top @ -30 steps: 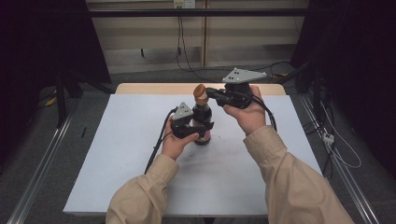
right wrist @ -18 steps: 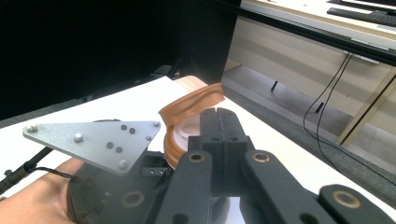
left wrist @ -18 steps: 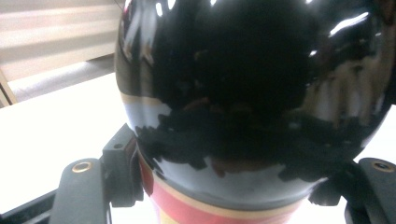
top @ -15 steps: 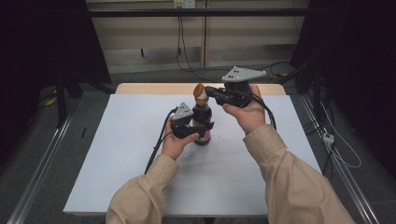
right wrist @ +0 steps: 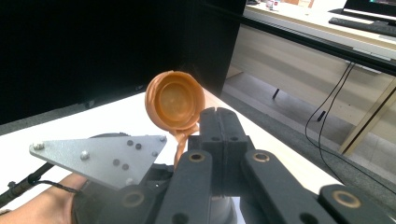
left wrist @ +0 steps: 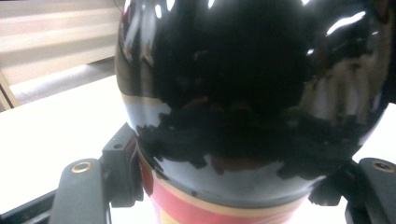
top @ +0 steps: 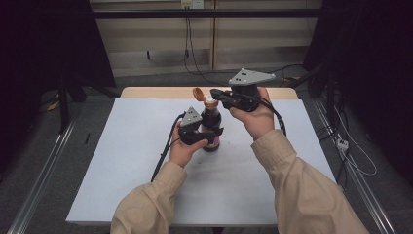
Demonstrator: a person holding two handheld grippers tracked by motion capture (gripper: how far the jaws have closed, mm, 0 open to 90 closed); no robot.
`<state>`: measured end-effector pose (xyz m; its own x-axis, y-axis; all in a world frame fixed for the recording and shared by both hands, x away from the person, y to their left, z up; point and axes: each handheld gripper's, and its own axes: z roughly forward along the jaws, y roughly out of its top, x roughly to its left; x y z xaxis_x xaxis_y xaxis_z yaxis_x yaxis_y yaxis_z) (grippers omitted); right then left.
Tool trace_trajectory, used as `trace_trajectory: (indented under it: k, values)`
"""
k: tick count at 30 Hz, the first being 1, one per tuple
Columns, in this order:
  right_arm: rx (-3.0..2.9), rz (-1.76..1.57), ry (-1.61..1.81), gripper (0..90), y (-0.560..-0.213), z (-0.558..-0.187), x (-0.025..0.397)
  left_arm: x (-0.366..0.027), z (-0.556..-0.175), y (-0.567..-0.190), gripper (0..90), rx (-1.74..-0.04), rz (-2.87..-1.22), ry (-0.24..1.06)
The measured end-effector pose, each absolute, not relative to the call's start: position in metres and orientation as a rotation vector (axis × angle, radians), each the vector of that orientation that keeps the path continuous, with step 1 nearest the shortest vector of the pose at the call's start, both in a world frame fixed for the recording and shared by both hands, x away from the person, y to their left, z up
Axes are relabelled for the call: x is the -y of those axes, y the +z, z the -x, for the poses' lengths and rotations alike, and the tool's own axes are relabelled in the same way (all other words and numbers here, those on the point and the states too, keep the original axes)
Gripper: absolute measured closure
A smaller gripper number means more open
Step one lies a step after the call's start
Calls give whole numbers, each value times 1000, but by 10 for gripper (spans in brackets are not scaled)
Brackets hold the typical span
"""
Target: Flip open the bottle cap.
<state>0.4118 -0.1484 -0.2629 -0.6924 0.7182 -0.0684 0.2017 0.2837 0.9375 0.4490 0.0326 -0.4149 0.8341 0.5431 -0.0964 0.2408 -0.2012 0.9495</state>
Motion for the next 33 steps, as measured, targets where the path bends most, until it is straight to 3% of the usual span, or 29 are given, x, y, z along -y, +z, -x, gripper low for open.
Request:
trace_trajectory:
  k: [11, 19, 24, 33]
  values:
    - [-2054, -844, 1443, 900, -268, -412, 155, -34, -449, -415, 283, -588, -1785, 309]
    - [-2047, -849, 1438, 842, -267, -408, 160, -34, -449, -415, 281, -592, -1792, 309]
    - [-2033, -846, 1454, 740, -269, -406, 164, -35, -449, -414, 278, -589, -1800, 306]
    - [-2024, -880, 1470, 436, -272, -404, 171, -37, -448, -413, 203, -597, -1818, 300]
